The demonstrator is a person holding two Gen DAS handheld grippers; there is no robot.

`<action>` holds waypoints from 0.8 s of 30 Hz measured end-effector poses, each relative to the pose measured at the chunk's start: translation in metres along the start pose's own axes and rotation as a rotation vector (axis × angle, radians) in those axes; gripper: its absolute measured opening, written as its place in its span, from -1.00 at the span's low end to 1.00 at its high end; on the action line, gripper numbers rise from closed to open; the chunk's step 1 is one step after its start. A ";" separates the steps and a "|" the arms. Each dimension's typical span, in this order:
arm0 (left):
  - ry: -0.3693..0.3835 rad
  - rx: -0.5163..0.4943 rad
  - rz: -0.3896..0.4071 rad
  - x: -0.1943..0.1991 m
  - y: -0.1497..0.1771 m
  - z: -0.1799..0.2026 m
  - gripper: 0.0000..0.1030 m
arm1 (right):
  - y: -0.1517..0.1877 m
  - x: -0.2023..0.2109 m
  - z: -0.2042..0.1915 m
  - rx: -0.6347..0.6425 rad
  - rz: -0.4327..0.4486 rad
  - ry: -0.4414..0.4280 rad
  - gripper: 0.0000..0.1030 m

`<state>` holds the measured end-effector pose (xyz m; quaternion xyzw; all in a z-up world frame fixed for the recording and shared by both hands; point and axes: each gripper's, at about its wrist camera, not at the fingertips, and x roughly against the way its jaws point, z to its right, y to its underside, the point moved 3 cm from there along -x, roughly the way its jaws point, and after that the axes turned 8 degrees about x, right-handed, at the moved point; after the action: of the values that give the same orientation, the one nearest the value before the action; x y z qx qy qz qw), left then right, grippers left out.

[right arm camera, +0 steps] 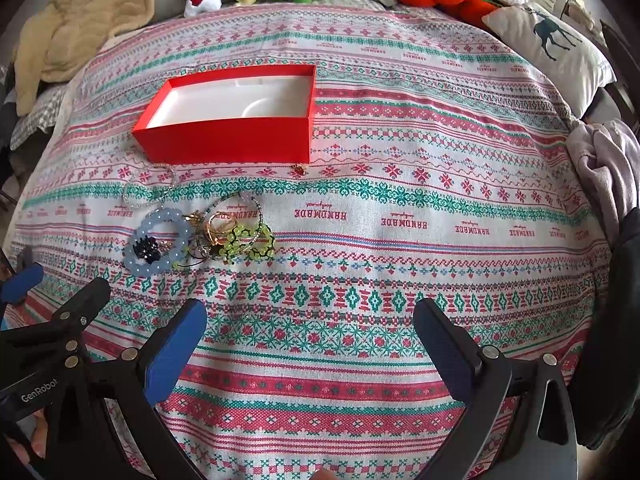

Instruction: Organize jewelry

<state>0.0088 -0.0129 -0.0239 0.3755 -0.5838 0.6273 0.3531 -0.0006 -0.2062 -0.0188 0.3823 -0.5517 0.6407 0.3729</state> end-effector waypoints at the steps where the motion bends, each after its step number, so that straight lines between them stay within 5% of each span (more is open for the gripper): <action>1: 0.001 0.000 -0.001 0.000 0.000 0.000 1.00 | 0.000 0.000 0.000 0.000 -0.001 0.001 1.00; 24: 0.002 0.000 0.001 0.001 0.000 0.000 1.00 | 0.000 -0.001 -0.001 0.000 -0.003 0.003 1.00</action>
<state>0.0081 -0.0127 -0.0227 0.3747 -0.5834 0.6280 0.3534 -0.0005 -0.2052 -0.0200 0.3820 -0.5506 0.6408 0.3745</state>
